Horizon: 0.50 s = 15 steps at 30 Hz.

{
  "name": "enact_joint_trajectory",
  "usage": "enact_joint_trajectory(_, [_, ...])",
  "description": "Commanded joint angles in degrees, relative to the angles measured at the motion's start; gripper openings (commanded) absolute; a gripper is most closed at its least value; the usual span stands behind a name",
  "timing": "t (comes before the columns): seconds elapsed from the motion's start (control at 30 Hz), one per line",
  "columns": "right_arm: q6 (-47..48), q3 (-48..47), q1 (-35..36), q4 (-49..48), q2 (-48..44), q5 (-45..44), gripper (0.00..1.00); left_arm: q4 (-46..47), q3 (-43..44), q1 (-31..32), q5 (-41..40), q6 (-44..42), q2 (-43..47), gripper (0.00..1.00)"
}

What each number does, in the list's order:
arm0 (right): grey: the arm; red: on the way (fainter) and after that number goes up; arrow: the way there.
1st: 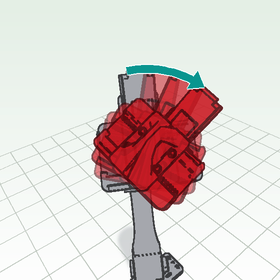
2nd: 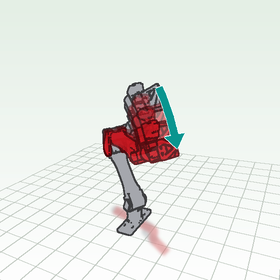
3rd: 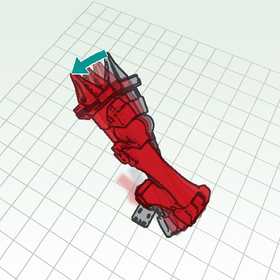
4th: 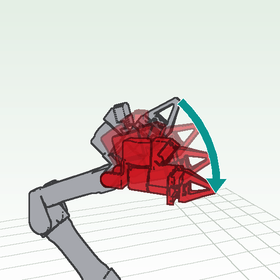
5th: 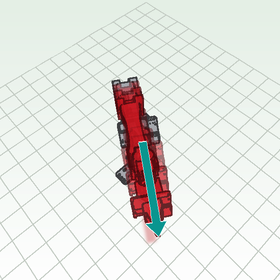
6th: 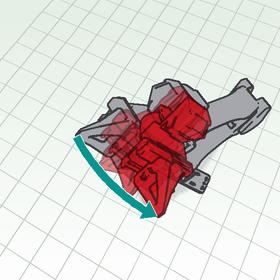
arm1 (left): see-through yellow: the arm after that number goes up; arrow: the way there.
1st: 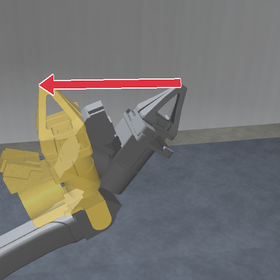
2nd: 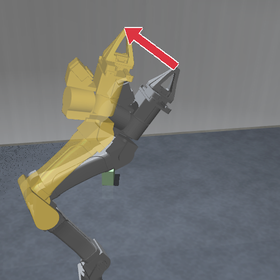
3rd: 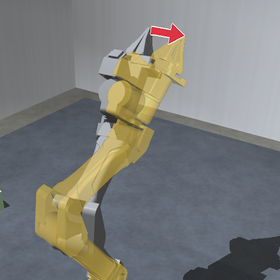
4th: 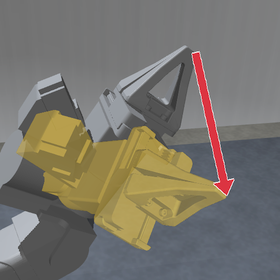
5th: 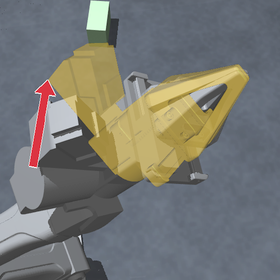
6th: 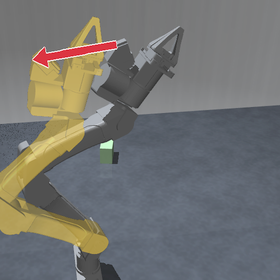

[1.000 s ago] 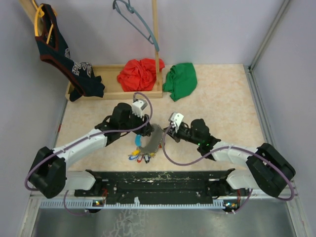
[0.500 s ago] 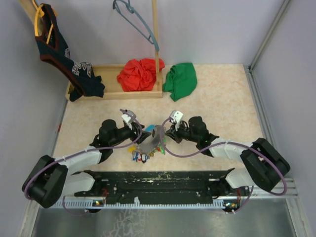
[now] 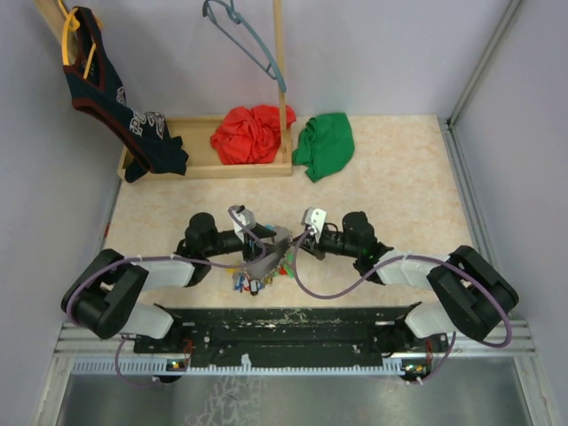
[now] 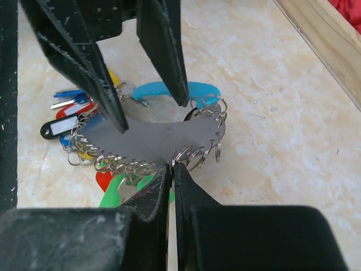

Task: Put the keys on the keyring

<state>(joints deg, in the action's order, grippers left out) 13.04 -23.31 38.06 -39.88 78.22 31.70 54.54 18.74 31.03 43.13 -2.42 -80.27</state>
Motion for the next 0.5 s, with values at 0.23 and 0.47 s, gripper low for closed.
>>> enact_joint_trajectory(0.23, [6.6, -4.0, -0.5, 1.6, 1.1, 4.5, 0.0, -8.0, 7.1, 0.0, 9.3, -19.6, -3.6, 0.34])
enact_joint_trajectory(0.47, [7.5, -4.6, -0.5, 2.8, 1.7, 4.5, 0.0, -14.0, 11.1, 0.1, 13.5, -26.7, -8.0, 0.28])
